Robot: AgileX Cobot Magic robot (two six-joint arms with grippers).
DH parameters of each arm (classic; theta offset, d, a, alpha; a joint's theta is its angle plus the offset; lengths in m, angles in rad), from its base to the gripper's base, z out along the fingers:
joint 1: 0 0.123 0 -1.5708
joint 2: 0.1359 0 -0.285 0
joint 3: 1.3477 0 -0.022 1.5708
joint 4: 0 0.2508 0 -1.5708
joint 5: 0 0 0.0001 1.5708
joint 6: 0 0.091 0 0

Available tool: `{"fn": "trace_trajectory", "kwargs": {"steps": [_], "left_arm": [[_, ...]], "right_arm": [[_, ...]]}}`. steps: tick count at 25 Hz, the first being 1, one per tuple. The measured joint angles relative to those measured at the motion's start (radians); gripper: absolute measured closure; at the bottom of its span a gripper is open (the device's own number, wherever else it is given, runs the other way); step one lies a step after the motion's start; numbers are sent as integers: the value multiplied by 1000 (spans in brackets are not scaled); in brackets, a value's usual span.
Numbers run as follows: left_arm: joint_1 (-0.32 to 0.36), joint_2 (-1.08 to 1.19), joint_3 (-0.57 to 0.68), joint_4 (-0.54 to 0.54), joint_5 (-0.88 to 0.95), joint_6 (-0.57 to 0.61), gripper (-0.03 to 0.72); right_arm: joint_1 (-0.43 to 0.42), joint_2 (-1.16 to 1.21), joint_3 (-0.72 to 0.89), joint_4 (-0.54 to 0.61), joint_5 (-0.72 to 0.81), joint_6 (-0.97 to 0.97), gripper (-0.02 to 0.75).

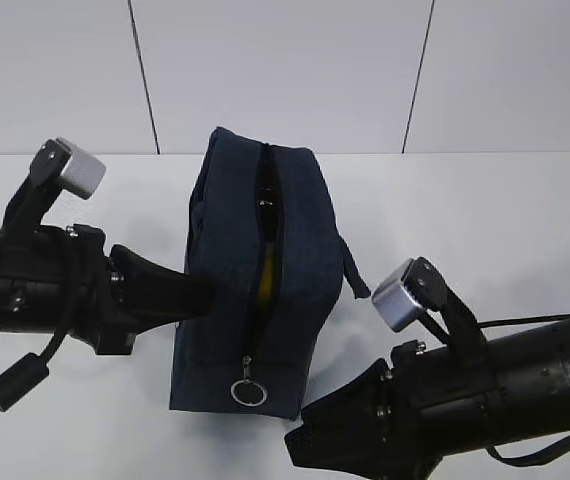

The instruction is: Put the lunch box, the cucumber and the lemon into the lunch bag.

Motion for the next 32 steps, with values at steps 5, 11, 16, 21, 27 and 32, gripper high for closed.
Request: {"fn": "trace_trajectory", "kwargs": {"steps": [5, 11, 16, 21, 27, 32], "left_arm": [[0, 0, 0, 0, 9, -38, 691], [0, 0, 0, 0, 33, -119, 692], [0, 0, 0, 0, 43, -155, 692], [0, 0, 0, 0, 53, -180, 692], [0, 0, 0, 0, 61, -186, 692], [0, 0, 0, 0, 62, -198, 692]], "right_arm": [[0, 1, -10, 6, 22, -47, 445], [0, 1, -12, 6, 27, -187, 445], [0, 1, -12, 6, 27, -272, 445], [0, 1, -12, 6, -30, -300, 445], [0, 48, -78, 6, -39, -301, 445], [0, 132, -124, 6, -1, -301, 445]]}}
